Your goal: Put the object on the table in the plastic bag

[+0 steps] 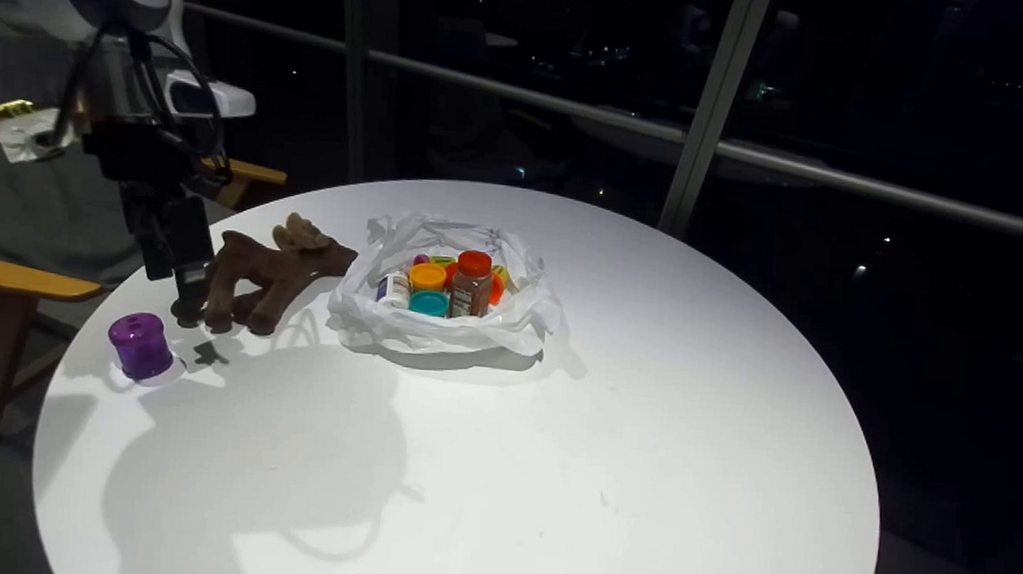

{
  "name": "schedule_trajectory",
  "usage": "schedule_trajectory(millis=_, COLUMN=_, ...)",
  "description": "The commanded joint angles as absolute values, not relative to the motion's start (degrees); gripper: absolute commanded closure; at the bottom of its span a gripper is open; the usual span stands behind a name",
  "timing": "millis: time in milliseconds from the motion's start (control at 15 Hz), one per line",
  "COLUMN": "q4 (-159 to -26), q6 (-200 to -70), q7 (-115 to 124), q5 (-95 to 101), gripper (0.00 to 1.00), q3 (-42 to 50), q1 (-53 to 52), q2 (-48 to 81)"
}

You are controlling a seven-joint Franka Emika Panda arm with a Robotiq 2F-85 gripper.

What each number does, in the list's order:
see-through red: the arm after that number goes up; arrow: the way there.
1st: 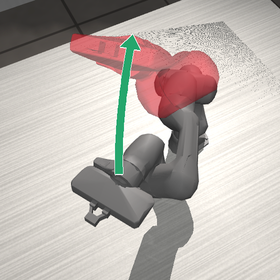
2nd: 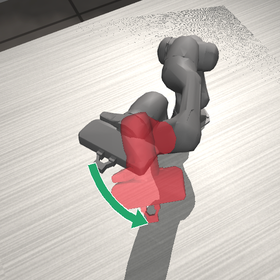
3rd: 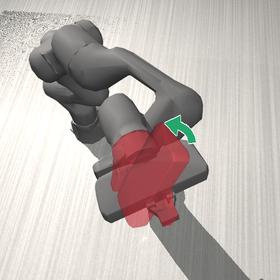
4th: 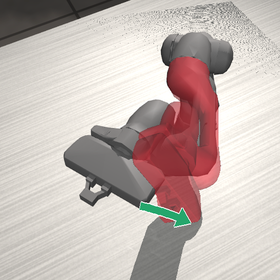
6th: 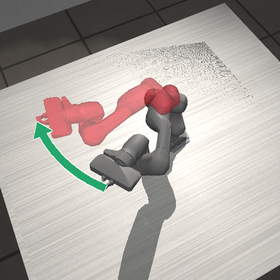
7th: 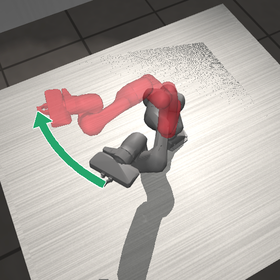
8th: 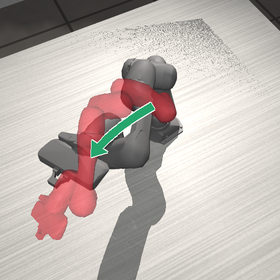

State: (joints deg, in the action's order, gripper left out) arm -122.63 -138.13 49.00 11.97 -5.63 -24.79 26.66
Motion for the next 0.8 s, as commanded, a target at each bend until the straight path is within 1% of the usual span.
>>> schedule_trajectory(millis=0, q4=-126.26, q6=-143.68, q7=36.04, q5=5.77, gripper=0.00, q3=-9.09, q1=-18.73, q2=25.62)
schedule_trajectory(millis=333, q4=-129.02, q6=-148.91, q7=22.94, q5=-4.73, gripper=0.00, q3=-11.69, q1=-15.26, q2=25.61)
schedule_trajectory(millis=733, q4=-131.32, q6=-151.46, q7=20.97, q5=-5.33, gripper=0.00, q3=-11.77, q1=-18.07, q2=26.04)
